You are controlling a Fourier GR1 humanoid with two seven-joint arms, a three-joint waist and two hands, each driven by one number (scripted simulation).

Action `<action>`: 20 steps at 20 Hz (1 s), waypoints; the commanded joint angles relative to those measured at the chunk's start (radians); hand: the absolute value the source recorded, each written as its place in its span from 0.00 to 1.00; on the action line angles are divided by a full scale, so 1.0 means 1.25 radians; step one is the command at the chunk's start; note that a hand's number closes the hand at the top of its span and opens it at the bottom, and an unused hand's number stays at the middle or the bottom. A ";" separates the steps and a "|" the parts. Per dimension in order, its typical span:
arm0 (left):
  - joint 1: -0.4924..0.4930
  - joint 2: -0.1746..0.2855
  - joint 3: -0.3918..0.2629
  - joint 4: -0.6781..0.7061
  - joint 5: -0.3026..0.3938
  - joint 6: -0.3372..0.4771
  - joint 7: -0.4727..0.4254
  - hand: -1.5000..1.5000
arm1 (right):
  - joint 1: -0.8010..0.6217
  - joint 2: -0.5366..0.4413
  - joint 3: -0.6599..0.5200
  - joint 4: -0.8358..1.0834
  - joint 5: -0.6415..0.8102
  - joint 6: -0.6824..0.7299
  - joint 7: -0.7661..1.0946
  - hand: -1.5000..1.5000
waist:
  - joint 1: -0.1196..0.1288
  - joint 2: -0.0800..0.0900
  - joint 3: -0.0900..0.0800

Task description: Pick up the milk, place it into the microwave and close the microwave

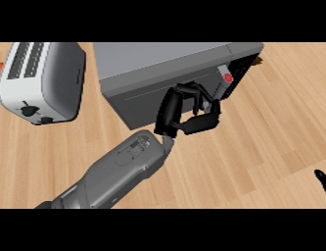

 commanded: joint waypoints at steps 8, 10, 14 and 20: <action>-0.082 -0.005 0.033 0.081 0.045 -0.010 -0.027 1.00 | 0.004 -0.032 -0.029 -0.052 -0.047 0.017 0.009 0.00 | -0.022 0.011 0.001; -0.070 -0.005 0.025 0.081 0.049 -0.002 -0.041 1.00 | 0.006 -0.036 -0.032 -0.065 -0.056 0.020 0.009 0.00 | -0.031 0.011 0.000; -0.075 -0.005 0.021 0.085 0.058 0.004 -0.046 1.00 | 0.018 -0.035 -0.022 -0.066 -0.083 0.031 0.014 0.00 | -0.037 0.016 0.002; -0.080 -0.005 0.020 0.092 0.071 0.012 -0.064 1.00 | 0.040 -0.052 -0.024 -0.079 -0.110 0.042 0.031 0.00 | -0.042 0.016 0.002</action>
